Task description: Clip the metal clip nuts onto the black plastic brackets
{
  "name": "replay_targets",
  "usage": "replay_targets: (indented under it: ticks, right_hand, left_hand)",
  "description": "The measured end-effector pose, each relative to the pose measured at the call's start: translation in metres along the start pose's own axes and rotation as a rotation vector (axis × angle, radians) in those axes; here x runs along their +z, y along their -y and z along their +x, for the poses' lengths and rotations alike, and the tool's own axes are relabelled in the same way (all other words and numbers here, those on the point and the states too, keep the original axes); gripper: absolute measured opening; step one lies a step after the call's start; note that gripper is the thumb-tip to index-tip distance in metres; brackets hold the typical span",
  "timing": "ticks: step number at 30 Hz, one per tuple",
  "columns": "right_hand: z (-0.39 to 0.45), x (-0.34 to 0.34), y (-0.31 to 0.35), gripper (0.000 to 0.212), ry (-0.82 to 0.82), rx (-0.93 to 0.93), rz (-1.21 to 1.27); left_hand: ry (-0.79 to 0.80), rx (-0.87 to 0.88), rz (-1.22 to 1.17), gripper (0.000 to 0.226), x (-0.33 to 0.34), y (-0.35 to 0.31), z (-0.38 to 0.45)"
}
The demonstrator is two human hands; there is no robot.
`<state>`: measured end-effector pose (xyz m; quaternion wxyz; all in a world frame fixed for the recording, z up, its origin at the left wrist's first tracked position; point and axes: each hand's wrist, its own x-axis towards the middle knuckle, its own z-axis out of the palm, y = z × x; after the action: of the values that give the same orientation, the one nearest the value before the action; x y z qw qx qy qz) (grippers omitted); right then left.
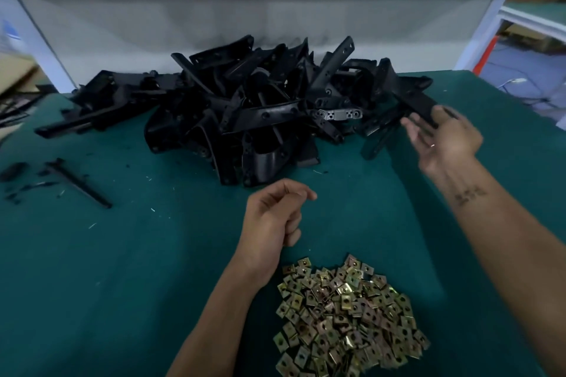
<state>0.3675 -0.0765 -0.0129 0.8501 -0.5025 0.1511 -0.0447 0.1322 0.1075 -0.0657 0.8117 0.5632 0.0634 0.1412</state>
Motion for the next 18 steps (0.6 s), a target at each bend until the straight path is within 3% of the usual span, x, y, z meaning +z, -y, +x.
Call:
replay_targets:
  ticks: [3,7,13,18]
  right_hand:
    - [-0.007,0.001,0.004,0.016,0.099,0.233,0.086]
    - [-0.011,0.011,0.008,0.016,0.152,0.372,0.021]
    - [-0.015,0.018,0.018,0.025,0.061,0.398,0.054]
    - [-0.025,-0.002,0.0,0.019,-0.092,0.343,0.088]
  left_hand:
    - [0.018,0.018,0.022,0.018,0.0,0.001,0.0]
    - [0.055,0.034,0.042,0.018,0.0,0.001,0.0]
    - [0.096,0.043,0.036,0.019,-0.002,0.004,0.001]
    - [0.108,0.051,0.049,0.019,-0.001,0.004,0.001]
